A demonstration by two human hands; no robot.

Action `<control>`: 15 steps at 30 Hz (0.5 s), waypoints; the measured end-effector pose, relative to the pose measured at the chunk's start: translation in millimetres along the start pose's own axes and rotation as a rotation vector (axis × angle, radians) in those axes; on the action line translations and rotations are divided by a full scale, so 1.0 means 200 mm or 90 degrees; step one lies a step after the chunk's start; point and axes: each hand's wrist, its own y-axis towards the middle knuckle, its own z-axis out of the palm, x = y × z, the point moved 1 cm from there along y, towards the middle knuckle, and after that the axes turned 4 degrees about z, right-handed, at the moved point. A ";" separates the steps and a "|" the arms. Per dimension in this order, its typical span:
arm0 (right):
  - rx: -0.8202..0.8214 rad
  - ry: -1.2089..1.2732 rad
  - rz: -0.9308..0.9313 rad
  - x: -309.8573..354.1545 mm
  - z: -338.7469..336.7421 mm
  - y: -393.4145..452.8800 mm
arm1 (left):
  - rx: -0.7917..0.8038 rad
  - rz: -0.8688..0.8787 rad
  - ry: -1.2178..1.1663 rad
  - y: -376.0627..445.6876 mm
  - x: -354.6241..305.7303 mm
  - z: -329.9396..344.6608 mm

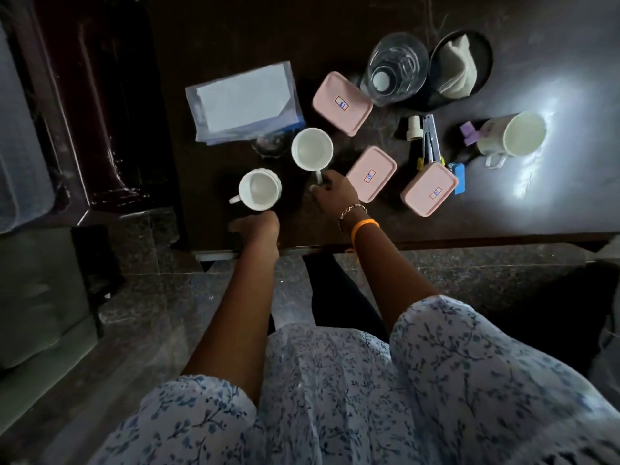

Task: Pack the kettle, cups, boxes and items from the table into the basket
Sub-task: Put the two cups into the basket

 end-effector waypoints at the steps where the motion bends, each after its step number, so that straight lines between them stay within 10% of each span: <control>1: 0.001 -0.011 -0.001 0.01 0.00 0.01 | 0.034 -0.009 -0.001 0.02 0.01 -0.02; 5: -0.018 -0.018 0.005 0.03 0.02 0.02 | 0.154 -0.013 0.028 0.09 -0.02 -0.07; 9: -0.030 -0.037 0.010 0.03 0.06 0.03 | 0.070 0.038 -0.021 0.14 -0.02 -0.10; 15: -0.069 -0.022 0.012 0.06 0.12 0.00 | 0.032 0.433 0.537 0.23 -0.06 -0.22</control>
